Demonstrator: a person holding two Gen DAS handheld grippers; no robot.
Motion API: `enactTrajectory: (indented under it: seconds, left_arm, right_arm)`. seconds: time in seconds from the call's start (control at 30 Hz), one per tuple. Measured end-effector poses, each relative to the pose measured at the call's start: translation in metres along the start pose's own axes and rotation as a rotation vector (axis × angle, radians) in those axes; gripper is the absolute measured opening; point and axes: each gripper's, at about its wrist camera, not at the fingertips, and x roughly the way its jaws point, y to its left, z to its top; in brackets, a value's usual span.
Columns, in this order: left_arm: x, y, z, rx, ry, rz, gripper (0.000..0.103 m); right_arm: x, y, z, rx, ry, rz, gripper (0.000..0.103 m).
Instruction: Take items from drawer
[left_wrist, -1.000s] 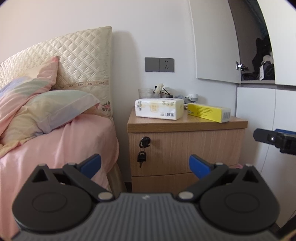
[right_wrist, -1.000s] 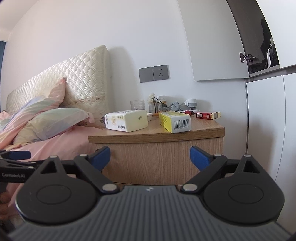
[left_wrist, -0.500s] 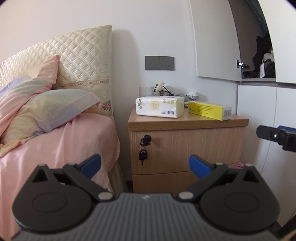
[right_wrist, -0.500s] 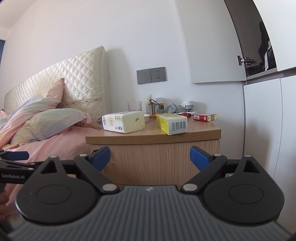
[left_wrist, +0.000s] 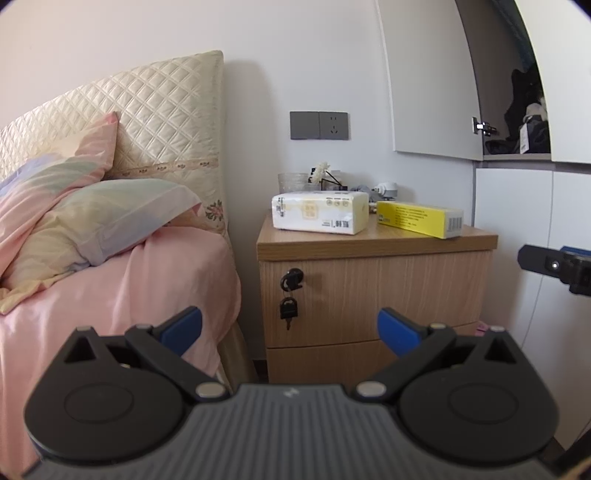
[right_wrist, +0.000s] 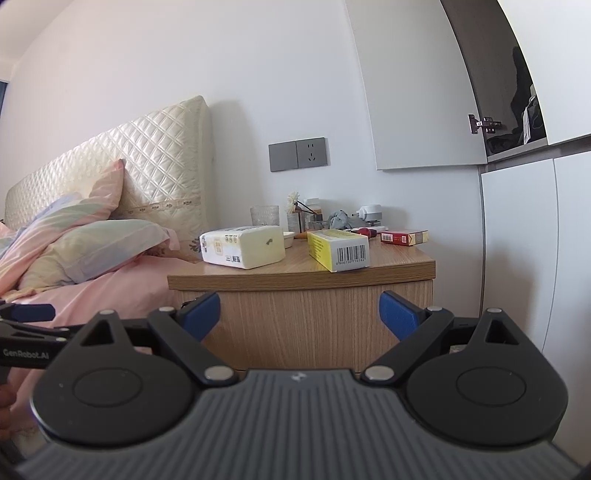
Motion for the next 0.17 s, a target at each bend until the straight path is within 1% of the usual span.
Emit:
enactTrajectory:
  seconds: [0.17]
  left_arm:
    - [-0.0005, -0.0008, -0.0007, 0.007, -0.001, -0.006, 0.103]
  right_arm:
    - [0.0006, 0.0008, 0.0001, -0.004, 0.004, 0.009, 0.095]
